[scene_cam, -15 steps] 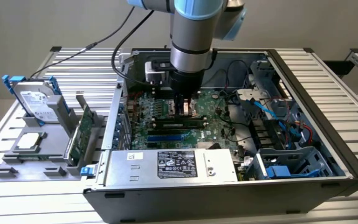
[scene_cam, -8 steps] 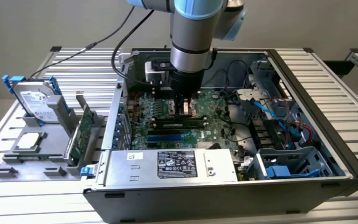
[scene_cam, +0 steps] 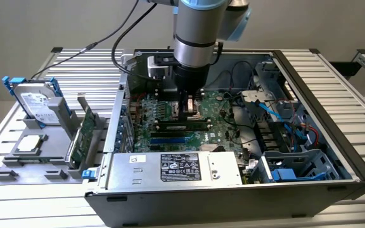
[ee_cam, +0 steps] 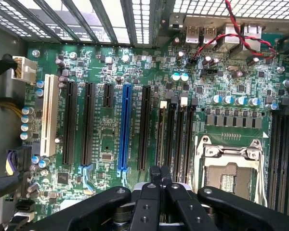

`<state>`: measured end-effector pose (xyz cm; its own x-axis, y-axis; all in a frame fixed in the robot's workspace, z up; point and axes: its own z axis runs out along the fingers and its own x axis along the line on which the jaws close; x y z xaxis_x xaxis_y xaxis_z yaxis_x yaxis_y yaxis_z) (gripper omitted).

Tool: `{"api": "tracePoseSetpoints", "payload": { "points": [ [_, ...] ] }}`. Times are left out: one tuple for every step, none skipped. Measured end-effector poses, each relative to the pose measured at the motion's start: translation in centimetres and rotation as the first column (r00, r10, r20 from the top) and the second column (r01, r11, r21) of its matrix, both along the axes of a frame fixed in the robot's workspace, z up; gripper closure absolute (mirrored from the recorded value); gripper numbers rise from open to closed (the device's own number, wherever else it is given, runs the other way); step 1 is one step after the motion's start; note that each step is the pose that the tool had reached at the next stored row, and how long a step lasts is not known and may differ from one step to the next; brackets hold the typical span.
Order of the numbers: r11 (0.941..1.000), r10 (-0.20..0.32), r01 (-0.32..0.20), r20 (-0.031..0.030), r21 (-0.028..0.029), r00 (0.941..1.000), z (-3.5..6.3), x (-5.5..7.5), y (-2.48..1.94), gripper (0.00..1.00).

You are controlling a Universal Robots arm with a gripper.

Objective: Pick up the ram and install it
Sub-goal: 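Press down the ram until it locks into place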

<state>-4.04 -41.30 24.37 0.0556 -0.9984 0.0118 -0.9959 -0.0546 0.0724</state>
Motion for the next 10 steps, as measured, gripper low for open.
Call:
{"api": "tracePoseSetpoints", "payload": {
  "points": [
    [1.0, 0.0, 0.0, -0.0001, 0.0, 1.0, 0.1, 0.04, 0.0, 0.89],
    [1.0, 0.0, 0.0, -0.0001, 0.0001, 1.0, 0.16, 0.08, 0.0, 0.89],
    [1.0, 0.0, 0.0, -0.0002, 0.0001, 1.0, 0.2, 0.13, 0.0, 0.89],
    [1.0, 0.0, 0.0, -0.0004, 0.0004, 1.0, 0.21, 0.2, 0.01, 0.89],
    [1.0, 0.0, 0.0, -0.0013, 0.0002, 1.0, 0.23, 0.31, 0.0, 0.89],
    [1.0, 0.0, 0.0, -0.0024, 0.0003, 1.0, 0.24, 0.37, 0.0, 0.89],
    [1.0, 0.0, 0.0, -0.003, 0.0005, 1.0, 0.24, 0.36, 0.0, 0.89],
    [1.0, 0.0, 0.0, -0.0031, 0.0002, 1.0, 0.24, 0.36, 0.0, 0.89],
    [1.0, 0.0, 0.0, -0.0032, 0.0002, 1.0, 0.25, 0.36, 0.0, 0.89],
    [1.0, 0.0, 0.0, -0.0032, 0.0003, 1.0, 0.25, 0.37, 0.0, 0.89]
  ]
}}
